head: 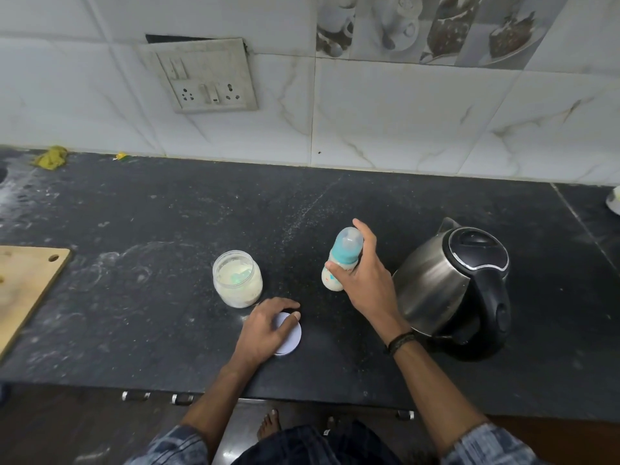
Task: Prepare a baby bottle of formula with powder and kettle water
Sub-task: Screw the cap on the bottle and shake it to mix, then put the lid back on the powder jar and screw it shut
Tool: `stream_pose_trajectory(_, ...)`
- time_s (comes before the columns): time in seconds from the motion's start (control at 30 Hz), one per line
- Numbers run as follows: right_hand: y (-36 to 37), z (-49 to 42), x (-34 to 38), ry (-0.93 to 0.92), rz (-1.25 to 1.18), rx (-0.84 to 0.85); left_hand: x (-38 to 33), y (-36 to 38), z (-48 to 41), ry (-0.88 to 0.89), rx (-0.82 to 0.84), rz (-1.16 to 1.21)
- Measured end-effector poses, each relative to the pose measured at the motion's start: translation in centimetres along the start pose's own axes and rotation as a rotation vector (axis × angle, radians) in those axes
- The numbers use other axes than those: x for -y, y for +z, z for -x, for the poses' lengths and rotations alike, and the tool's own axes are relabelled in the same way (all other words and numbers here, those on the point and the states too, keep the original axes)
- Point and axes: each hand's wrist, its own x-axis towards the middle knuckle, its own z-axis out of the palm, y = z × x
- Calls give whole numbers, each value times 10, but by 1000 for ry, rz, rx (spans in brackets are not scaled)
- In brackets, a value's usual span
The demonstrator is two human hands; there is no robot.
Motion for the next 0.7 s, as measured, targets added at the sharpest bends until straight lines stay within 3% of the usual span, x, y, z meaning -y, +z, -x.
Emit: stream_pose_trajectory(0.7, 25, 10, -26, 12, 112, 73, -2, -2, 0, -20, 17, -5)
